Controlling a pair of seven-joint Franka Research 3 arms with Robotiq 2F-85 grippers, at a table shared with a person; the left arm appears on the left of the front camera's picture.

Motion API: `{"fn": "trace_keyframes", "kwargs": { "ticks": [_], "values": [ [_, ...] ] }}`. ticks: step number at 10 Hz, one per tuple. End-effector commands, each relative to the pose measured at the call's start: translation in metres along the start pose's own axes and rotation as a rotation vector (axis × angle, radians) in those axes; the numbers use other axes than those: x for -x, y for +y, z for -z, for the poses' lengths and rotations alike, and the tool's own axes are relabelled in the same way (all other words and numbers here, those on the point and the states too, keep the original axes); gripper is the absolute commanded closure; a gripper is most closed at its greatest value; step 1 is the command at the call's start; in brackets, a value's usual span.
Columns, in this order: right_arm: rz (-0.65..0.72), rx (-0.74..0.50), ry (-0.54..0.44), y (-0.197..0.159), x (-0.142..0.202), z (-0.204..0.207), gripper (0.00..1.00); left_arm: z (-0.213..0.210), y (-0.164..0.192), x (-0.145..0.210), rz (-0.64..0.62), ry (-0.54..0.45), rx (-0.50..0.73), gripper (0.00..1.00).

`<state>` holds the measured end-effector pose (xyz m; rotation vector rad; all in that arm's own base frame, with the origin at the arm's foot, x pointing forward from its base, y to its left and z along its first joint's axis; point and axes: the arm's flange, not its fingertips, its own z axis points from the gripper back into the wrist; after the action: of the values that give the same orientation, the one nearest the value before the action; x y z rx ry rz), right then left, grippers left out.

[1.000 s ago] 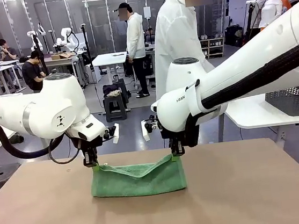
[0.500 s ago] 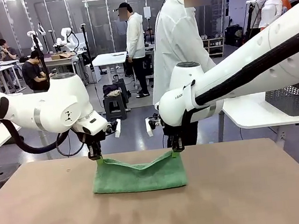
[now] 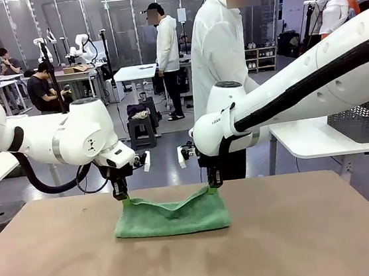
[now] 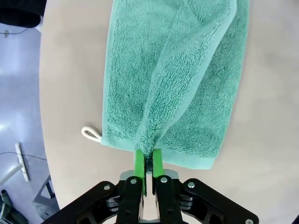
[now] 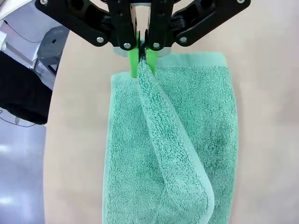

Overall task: Fold the towels and place them in the basket.
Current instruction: When a person lays out a Towel with hook on the table, fold it in half twice.

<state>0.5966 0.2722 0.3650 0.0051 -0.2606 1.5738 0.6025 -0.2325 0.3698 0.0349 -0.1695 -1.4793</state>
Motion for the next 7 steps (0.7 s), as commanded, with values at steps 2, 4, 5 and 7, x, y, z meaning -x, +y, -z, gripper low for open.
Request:
{"fn": "trace_keyframes", "kwargs": {
  "ticks": [2,4,5,7],
  "values": [
    [0.013,-0.026,-0.015,-0.014,0.007,0.009,0.93,0.0,0.01,0.001,-0.056,0.009,0.018,0.92],
    [0.034,-0.029,-0.012,-0.019,0.012,0.017,0.93,0.006,0.012,0.004,-0.075,0.013,0.021,0.92],
    [0.041,-0.024,-0.011,-0.021,0.014,0.019,0.93,0.009,0.013,0.006,-0.081,0.008,0.022,0.92],
    [0.053,-0.009,-0.028,-0.024,0.018,0.021,0.93,0.014,0.02,0.007,-0.087,0.001,0.009,0.92]
  ]
}}
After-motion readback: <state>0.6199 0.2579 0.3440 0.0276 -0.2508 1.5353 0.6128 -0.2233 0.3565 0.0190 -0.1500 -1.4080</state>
